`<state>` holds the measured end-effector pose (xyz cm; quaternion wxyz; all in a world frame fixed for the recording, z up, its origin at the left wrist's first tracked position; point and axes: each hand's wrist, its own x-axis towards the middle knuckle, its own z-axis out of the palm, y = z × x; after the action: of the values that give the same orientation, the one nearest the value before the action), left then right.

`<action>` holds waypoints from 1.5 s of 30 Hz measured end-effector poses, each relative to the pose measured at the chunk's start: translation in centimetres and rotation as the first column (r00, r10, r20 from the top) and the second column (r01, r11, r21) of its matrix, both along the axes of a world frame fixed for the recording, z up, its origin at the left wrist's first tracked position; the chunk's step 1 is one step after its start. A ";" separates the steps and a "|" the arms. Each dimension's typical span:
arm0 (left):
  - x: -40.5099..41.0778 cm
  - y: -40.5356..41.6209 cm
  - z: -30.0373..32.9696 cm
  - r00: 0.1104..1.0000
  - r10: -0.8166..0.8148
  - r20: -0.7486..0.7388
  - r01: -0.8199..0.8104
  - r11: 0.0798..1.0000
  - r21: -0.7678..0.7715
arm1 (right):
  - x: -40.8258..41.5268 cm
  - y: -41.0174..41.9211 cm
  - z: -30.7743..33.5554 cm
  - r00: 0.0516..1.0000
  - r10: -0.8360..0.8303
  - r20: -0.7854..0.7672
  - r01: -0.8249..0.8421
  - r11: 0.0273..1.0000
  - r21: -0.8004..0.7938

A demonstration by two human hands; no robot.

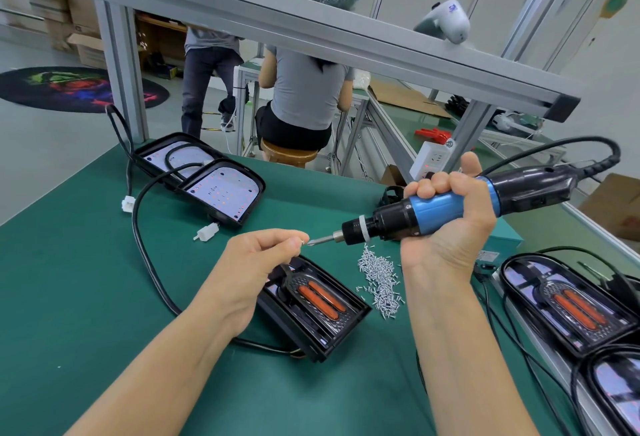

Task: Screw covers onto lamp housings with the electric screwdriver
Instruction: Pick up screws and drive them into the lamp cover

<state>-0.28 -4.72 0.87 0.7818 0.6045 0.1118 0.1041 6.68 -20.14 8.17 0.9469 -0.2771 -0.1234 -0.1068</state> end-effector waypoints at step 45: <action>0.1 -1.9 0.0 0.983 -0.163 -0.086 0.080 0.797 -0.599 | -0.4 -0.4 0.5 0.999 -0.020 0.029 0.019 0.999 0.034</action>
<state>-0.21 -6.62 0.89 0.9271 0.3417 0.1515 -0.0271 6.27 -20.58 8.69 0.9484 -0.2609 -0.1328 -0.1221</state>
